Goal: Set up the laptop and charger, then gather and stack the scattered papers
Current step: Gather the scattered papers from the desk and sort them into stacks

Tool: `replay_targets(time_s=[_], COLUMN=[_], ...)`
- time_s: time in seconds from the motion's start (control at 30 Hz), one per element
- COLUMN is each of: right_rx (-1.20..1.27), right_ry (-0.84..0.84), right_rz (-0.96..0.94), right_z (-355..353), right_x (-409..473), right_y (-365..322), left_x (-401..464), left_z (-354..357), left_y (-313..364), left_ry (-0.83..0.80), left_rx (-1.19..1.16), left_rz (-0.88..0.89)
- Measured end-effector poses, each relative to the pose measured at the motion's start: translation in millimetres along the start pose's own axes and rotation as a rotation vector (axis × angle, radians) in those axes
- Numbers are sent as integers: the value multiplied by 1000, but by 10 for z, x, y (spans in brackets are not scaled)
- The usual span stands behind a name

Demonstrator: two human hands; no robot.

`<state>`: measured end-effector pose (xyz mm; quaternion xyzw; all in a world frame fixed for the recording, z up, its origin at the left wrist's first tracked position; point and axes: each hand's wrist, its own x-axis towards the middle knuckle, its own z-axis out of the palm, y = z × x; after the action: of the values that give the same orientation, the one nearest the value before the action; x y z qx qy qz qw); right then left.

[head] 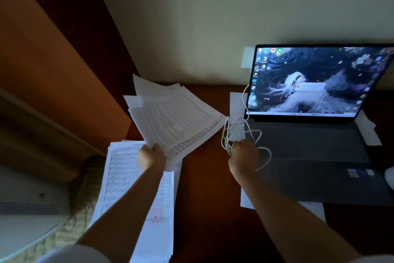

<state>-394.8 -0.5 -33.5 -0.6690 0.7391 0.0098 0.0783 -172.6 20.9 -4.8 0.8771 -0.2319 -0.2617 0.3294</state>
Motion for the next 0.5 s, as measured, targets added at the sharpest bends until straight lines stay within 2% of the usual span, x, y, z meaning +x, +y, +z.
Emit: replay_targets(time_s=[0.17,0.33,0.5], right_rx=[139,312,464], right_ry=[-7,-192,-284], right_rz=[-46,-28,8], right_z=[16,-7,-156], right_x=[-234,-463,-714], right_y=[-155,-349,-630], left_x=[-81,-71,-29], left_z=[-138,-388,-671], left_y=[-110,-176,-184], left_ry=[-28,-32,-33], left_rx=[-116,-142,-207], left_rz=[-11,102,186])
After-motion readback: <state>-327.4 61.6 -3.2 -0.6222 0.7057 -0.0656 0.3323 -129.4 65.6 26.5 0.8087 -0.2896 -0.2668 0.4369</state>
